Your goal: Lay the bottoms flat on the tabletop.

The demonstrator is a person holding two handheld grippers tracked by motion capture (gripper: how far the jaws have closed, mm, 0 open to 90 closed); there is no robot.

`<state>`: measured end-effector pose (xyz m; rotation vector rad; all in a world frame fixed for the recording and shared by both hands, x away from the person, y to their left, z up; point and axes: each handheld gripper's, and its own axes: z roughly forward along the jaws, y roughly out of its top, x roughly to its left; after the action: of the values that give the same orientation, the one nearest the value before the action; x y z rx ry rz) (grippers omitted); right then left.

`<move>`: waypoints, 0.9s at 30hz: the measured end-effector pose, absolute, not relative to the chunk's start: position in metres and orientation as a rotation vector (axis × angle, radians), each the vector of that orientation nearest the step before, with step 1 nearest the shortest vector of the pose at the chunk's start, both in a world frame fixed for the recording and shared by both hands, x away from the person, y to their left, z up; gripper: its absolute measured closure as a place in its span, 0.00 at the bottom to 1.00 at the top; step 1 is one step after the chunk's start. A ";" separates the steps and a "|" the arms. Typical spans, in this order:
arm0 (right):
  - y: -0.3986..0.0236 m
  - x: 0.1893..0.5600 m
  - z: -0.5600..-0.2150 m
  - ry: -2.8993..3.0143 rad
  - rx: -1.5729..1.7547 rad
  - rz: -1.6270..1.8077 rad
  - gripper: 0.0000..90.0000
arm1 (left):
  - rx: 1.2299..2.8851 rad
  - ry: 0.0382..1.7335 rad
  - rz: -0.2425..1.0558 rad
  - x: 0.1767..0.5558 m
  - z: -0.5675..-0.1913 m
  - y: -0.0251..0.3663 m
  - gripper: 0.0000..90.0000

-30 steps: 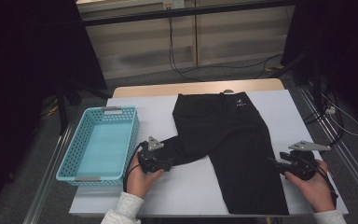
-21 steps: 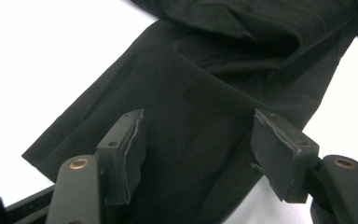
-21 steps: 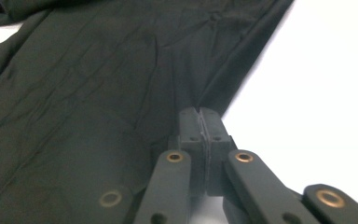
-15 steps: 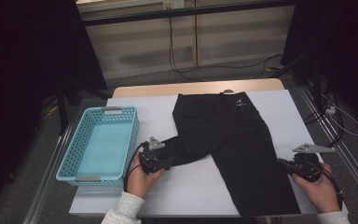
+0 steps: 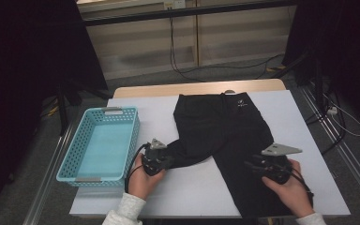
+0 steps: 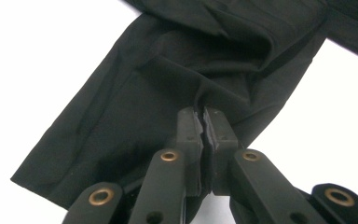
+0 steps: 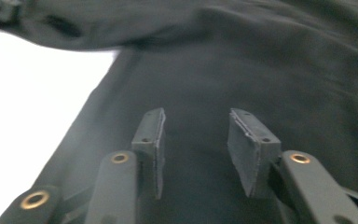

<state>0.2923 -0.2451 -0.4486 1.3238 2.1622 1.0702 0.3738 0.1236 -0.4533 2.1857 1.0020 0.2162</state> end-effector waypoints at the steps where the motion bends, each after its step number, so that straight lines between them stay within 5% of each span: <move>1: -0.237 0.294 -0.450 2.182 1.304 1.069 0.66 | 2.188 1.003 0.202 0.374 -0.452 0.124 0.96; 14: -0.186 0.296 -0.469 2.347 1.126 1.120 1.00 | 2.148 1.026 0.144 0.373 -0.447 0.128 0.98; 27: -0.178 0.293 -0.469 2.352 1.084 1.110 0.89 | 2.117 1.024 0.088 0.370 -0.442 0.127 0.98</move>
<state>0.2931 -0.1780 -0.4687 1.0840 2.3523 1.1099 0.3703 0.1272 -0.4417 2.1170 1.0235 0.0879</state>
